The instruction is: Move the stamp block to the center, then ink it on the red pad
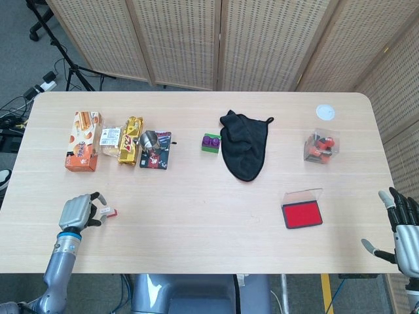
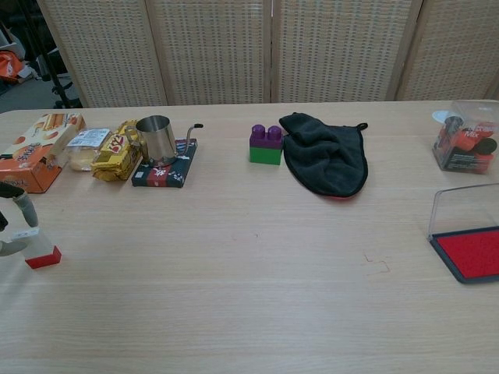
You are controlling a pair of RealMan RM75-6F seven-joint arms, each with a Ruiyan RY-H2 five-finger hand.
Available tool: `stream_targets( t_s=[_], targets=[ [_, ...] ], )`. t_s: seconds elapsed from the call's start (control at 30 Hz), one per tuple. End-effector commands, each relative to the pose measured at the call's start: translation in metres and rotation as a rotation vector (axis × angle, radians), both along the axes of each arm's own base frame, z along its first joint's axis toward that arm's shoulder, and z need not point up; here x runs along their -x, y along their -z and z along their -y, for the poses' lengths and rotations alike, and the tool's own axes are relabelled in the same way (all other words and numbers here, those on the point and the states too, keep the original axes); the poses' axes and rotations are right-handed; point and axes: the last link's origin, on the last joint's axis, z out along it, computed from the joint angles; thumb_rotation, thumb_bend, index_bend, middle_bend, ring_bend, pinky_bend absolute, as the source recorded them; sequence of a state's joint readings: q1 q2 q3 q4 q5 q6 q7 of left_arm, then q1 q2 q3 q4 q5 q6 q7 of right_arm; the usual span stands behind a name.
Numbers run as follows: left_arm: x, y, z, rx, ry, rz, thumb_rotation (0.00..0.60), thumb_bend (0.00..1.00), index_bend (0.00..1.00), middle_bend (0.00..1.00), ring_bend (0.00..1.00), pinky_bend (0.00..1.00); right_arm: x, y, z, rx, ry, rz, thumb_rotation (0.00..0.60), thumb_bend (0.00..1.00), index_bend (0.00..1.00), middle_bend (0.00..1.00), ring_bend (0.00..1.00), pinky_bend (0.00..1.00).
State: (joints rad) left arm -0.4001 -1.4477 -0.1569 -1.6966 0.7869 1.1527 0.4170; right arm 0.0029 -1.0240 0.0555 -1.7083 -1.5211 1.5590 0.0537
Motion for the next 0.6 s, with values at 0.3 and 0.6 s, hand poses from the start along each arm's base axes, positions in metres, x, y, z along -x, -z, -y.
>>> stream_targets(
  t_s=[0.3,0.6],
  targets=[
    [0.001,0.01,-0.001,0.01,-0.021,-0.012,0.6,0.34,0.54,1.0,1.0,0.93,0.001,-0.002,0.001,-0.007,0.005,0.015,0.6,0.0,0.0,0.0,0.0,0.0],
    [-0.004,0.0,-0.006,-0.009,-0.017,0.003,0.6,0.34,0.56,1.0,1.0,0.93,0.001,-0.002,0.001,-0.016,0.007,0.021,0.6,0.0,0.0,0.0,0.0,0.0]
  ],
)
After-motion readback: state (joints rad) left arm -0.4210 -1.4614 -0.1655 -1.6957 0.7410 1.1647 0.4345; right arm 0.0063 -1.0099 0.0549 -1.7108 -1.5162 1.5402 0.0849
